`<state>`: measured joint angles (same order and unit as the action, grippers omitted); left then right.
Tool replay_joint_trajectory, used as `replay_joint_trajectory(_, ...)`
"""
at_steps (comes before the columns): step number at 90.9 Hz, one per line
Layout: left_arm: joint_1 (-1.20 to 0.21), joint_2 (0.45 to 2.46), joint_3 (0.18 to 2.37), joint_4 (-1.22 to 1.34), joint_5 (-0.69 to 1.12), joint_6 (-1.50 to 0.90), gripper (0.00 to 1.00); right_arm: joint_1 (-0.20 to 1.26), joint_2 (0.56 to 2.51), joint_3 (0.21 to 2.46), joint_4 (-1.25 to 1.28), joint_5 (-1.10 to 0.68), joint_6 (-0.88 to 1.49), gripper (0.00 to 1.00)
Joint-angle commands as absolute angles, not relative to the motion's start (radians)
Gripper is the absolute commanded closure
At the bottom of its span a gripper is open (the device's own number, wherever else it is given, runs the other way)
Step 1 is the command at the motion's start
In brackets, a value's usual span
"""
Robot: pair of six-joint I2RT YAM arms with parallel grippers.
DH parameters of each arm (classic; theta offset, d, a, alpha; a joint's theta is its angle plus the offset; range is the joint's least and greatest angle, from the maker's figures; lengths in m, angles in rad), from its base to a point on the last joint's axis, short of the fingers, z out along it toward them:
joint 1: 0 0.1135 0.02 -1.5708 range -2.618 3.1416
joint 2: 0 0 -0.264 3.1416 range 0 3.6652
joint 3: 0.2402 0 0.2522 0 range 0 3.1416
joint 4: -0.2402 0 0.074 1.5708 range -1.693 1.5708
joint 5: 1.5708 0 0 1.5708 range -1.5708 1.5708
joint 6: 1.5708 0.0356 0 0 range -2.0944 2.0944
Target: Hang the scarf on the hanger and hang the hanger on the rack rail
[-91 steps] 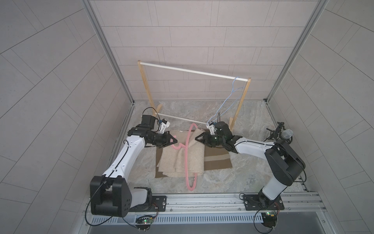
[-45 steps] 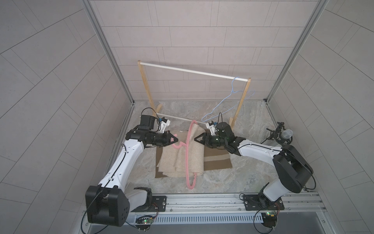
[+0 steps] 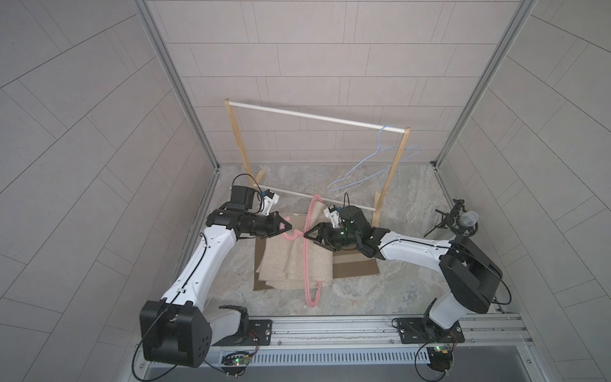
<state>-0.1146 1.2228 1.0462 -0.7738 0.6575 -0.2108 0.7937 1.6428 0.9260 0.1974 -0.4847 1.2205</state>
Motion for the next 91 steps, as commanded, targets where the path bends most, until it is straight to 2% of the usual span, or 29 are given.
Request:
replay_joint_trajectory(1, -0.122, 1.217, 1.073, -0.753, 0.673, -0.206, 1.00, 0.801, 1.687, 0.944, 0.267, -0.463, 1.353, 0.37)
replay_joint_trajectory(19, -0.123, 1.210, 1.063, -0.762, 0.658, -0.192, 1.00, 0.801, 1.721, 0.967, 0.281, -0.441, 1.380, 0.39)
replay_joint_trajectory(49, -0.123, 1.212, 1.059, -0.776, 0.634, -0.178, 1.00, 0.765, 1.650, 0.953, 0.229, -0.385, 1.341, 0.40)
replay_joint_trajectory(72, -0.129, 1.212, 1.063, -0.776, 0.643, -0.163, 1.00, 0.779, 1.732, 1.040, 0.194, -0.414, 1.343, 0.41)
replay_joint_trajectory(82, -0.130, 1.210, 1.062, -0.776, 0.648, -0.148, 1.00, 0.793, 1.765, 1.057, 0.200, -0.425, 1.354, 0.46)
replay_joint_trajectory(91, -0.132, 1.210, 1.061, -0.776, 0.652, -0.132, 1.00, 0.803, 1.778, 1.069, 0.198, -0.436, 1.358, 0.55)
